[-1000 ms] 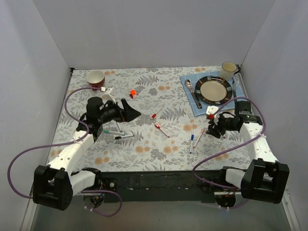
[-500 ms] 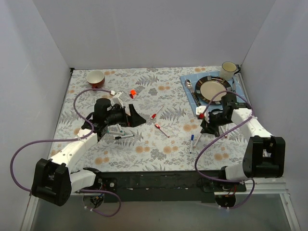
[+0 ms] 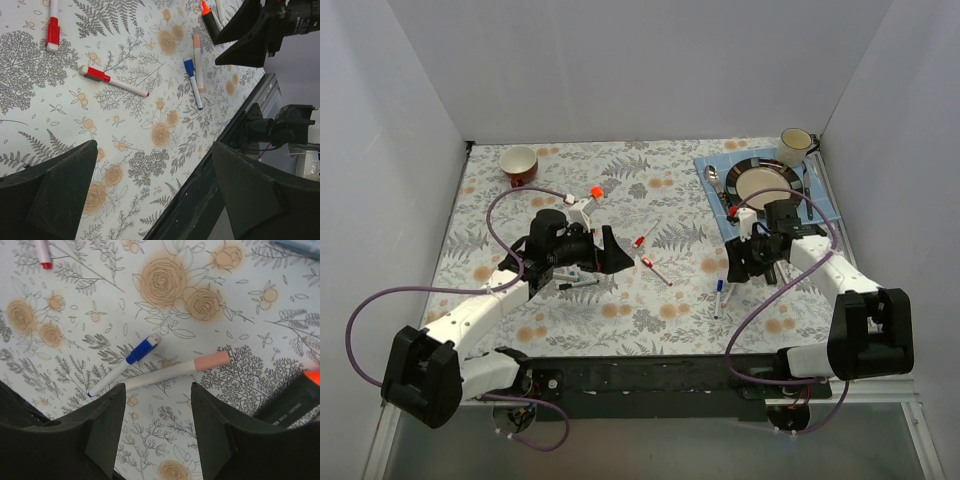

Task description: Open the pen caps

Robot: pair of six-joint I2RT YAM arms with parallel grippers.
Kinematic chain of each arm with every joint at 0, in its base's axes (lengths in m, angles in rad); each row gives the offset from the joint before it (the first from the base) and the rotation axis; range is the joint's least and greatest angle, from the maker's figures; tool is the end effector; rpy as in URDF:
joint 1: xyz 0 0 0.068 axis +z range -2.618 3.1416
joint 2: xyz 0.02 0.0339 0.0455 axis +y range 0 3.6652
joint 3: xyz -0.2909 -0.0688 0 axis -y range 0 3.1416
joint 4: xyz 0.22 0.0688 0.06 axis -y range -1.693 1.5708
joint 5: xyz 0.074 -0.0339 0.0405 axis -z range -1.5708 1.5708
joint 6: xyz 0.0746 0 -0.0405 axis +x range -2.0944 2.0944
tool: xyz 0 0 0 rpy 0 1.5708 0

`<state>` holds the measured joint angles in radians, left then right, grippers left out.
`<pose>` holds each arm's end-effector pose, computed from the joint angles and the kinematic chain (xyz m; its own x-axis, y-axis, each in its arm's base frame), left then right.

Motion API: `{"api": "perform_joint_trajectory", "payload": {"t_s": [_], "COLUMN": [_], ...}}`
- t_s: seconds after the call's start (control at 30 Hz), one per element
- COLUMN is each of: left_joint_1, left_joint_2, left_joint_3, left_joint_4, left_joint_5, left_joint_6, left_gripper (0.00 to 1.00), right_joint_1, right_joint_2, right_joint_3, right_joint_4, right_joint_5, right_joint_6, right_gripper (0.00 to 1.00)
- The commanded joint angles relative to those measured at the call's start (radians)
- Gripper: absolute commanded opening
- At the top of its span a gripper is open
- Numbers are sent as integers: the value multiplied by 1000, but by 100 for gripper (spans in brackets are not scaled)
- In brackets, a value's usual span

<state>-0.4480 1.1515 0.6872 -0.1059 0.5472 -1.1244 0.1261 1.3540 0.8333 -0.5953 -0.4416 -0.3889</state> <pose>0.2005 -0.1394 0.2600 -0.8998 -0.4222 -0.1101 -0.1087 0.4613 -0.8806 0.2343 0.0618 0.2131 -0.7109 -0.4357 -0.5521 -0.6155 0.7652 0.1887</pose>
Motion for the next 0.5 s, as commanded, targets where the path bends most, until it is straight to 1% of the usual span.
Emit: {"api": "perform_joint_trajectory", "payload": {"t_s": [0.0,0.03,0.13,0.17,0.23,0.33,0.47], "left_joint_1": [-6,-6,-6,-4,-4,-6,-4], "left_joint_2": [-47,-50,-65,-70,-73,-85,-110], "left_joint_3": [18,17,21,20,23,26,21], "left_joint_4": [-9,-11,-12,-11,-12,-17,-15], "left_joint_5": [-24,-26,-26,-24,-18,-16,-23], "left_joint_6": [2,3,3,5,5,6,8], "left_gripper": [98,98,98,98,98,98,98], "right_joint_1": [73,82,93,98,119,142,152], "right_joint_2": [11,17,49,60,76,122,175], "right_joint_3": [-6,-10,4,7,13,32,26], "right_joint_4": [83,87,71,69,58,31,31], "right_joint_5": [291,372,402,406,417,393,354], "right_joint_6": [246,263,278,283,294,311,337], "right_gripper": [64,64,59,56,54,50,48]}}
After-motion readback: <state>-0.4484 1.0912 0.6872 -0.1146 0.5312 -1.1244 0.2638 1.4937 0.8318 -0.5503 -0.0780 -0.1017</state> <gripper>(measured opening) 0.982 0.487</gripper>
